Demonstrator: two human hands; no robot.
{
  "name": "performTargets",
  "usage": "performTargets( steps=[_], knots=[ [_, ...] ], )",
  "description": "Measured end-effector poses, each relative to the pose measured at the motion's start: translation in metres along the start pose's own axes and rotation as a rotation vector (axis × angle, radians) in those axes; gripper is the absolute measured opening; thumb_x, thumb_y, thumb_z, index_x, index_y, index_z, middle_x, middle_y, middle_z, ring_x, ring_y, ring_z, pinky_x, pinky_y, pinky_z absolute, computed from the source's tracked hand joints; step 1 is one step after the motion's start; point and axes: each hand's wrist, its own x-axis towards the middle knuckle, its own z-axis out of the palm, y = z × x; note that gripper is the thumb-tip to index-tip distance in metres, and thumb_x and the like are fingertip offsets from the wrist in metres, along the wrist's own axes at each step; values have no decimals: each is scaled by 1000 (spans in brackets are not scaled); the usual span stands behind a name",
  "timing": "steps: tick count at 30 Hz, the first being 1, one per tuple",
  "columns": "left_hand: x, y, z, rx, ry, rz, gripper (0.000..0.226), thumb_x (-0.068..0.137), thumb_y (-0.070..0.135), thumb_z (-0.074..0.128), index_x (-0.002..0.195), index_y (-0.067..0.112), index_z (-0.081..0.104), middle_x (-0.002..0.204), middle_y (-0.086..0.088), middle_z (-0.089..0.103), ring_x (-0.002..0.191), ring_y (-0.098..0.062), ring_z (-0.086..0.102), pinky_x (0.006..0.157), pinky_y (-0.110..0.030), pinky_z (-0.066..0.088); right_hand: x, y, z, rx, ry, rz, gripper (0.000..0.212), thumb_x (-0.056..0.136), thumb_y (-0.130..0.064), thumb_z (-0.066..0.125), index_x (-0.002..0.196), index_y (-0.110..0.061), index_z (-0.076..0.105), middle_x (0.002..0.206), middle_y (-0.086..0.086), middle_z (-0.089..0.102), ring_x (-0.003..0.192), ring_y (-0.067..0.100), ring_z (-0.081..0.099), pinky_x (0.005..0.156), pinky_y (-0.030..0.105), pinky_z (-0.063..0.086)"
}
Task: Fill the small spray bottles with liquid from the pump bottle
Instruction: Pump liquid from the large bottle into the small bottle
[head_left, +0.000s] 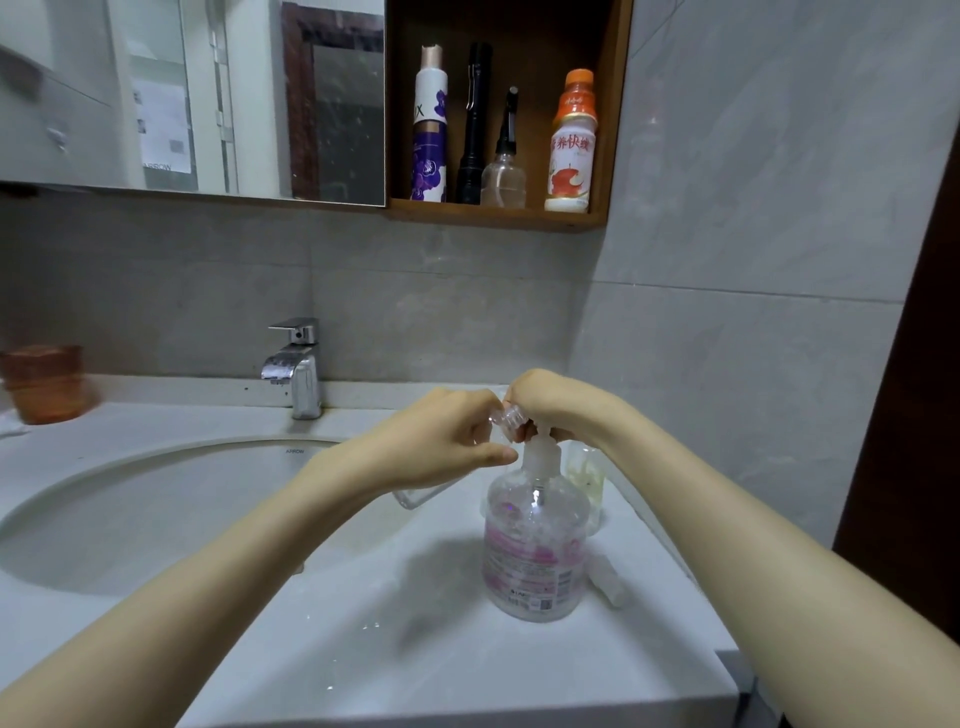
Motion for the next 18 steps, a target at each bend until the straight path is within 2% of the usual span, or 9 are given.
performTargets(
  steps=[2, 6, 10, 15, 18],
  knots=[
    [0, -2, 2, -7, 13, 4, 35, 87, 36, 63, 105, 6, 58, 89, -4, 63, 79, -18, 53, 73, -34, 42, 2, -3, 2, -48, -5, 2, 32, 90, -8, 51, 58, -9, 48, 31, -6, 46, 53, 18, 41, 50, 22, 35],
    [-2, -7, 8, -18, 2, 4, 35, 87, 37, 63, 107, 9, 57, 88, 0, 62, 80, -17, 53, 72, -33, 42, 5, -6, 7, -181, -14, 4, 36, 93, -13, 50, 57, -12, 46, 40, -5, 48, 52, 15, 39, 49, 22, 32],
    [1, -4, 2, -18, -9, -1, 37, 86, 36, 64, 109, 7, 58, 90, -3, 64, 86, -21, 57, 76, -36, 44, 10, -3, 5, -123, 1, 24, 33, 92, -7, 47, 58, -10, 49, 24, -8, 42, 52, 17, 43, 48, 22, 35],
    [1, -3, 1, -20, 2, 8, 36, 87, 34, 65, 107, 6, 59, 91, -6, 64, 86, -22, 57, 75, -35, 43, 7, -2, 2, -58, 27, 21, 30, 92, -6, 45, 61, -9, 48, 25, -9, 43, 53, 17, 44, 47, 22, 33],
    [0, -7, 6, -46, 33, 6, 34, 86, 35, 65, 106, 8, 59, 90, -4, 65, 83, -20, 57, 71, -33, 42, 9, -5, 5, -125, 4, 27, 34, 90, -6, 49, 57, -10, 48, 22, -9, 39, 51, 18, 42, 47, 23, 34]
  ],
)
